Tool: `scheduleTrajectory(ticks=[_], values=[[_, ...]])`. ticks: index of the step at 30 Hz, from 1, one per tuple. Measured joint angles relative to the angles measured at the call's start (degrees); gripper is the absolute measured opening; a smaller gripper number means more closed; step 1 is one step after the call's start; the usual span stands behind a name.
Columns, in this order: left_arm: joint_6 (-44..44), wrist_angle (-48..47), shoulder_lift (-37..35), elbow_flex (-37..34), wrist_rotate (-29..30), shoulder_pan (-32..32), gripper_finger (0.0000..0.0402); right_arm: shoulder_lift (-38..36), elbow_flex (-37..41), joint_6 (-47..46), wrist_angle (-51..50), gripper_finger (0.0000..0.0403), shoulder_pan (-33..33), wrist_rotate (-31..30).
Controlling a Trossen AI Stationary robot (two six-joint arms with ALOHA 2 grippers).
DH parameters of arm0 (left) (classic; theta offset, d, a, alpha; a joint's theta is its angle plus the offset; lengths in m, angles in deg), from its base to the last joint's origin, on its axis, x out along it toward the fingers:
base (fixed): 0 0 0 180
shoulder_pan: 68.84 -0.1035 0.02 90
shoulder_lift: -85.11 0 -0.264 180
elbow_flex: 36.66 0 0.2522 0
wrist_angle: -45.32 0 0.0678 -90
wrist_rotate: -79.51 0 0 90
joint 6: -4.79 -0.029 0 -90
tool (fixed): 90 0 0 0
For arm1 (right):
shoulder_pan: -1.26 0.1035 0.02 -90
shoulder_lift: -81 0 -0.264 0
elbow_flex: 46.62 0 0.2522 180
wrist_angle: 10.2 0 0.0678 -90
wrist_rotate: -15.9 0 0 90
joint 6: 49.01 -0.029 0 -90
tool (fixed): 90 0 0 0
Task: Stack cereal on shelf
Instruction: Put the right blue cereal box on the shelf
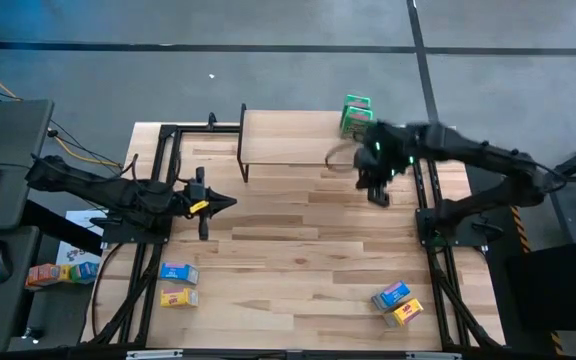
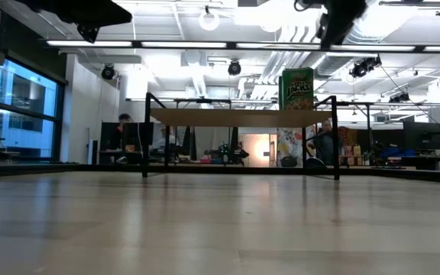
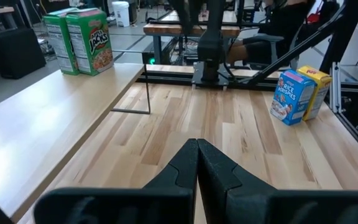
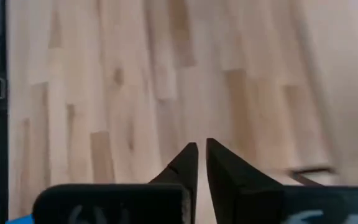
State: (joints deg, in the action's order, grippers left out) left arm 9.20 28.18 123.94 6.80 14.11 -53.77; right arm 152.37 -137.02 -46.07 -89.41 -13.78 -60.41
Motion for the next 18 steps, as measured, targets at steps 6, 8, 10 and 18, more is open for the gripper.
scheduleTrajectory(ticks=[6, 8, 10, 18], values=[[-0.06, -3.21, -4.41, 0.0, -0.28, 0.0, 0.0, -9.81, 25.62, -7.06, 36.01, 0.0003, 12.05, -1.67], [-0.07, -4.32, -5.34, 0.0, -0.77, 0.0, 0.0, -10.69, 33.7, -6.63, 54.14, 0.0006, 16.2, -5.0], [-0.16, -4.97, -5.7, 0.0, -1.16, 0.0, 0.0, -10.2, 40.36, -4.01, 71.56, 0.0005, 19.26, -8.0], [-1.06, -3.94, -4.46, -0.02, -1.44, 0.0, 0.0, -6.18, 48.69, 5.96, 105.59, 0.0007, 22.23, -11.99]])
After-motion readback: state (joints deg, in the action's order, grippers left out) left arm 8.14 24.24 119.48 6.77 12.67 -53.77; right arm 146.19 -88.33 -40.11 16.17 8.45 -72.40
